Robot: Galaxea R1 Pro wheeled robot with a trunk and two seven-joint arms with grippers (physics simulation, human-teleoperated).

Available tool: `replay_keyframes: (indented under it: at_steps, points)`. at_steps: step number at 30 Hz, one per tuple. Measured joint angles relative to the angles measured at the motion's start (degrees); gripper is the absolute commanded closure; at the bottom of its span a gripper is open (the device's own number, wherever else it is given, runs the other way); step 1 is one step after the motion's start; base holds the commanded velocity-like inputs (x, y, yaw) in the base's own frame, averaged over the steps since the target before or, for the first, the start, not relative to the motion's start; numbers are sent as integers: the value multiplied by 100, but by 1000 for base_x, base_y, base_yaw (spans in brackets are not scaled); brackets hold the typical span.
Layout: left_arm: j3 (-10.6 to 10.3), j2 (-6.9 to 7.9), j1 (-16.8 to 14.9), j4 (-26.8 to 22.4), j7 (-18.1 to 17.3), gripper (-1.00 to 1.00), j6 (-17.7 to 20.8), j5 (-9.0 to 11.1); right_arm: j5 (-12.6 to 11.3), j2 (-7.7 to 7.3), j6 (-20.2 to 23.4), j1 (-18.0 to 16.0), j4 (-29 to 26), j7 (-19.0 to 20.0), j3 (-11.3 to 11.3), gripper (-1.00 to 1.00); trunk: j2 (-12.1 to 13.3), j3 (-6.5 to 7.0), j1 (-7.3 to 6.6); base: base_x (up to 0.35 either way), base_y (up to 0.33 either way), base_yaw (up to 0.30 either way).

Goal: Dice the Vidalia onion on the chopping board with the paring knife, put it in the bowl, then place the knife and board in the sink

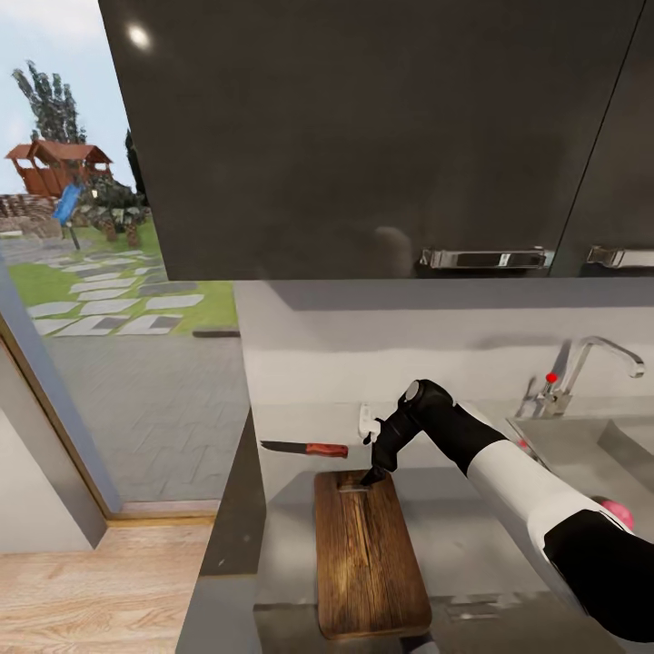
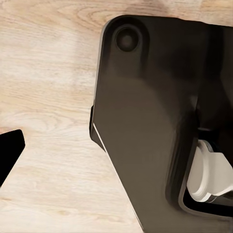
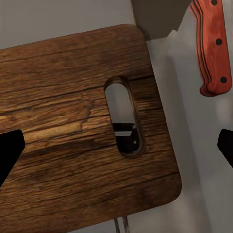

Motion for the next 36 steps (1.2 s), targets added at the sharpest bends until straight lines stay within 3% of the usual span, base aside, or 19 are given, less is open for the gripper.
replay_keyframes:
  at_steps: [36]
  points:
    - [0, -28, 0, 0, 0, -100, 0, 0, 0, 5, 8, 0, 2, -8, 5, -100, 0, 0, 0, 26, 14, 0]
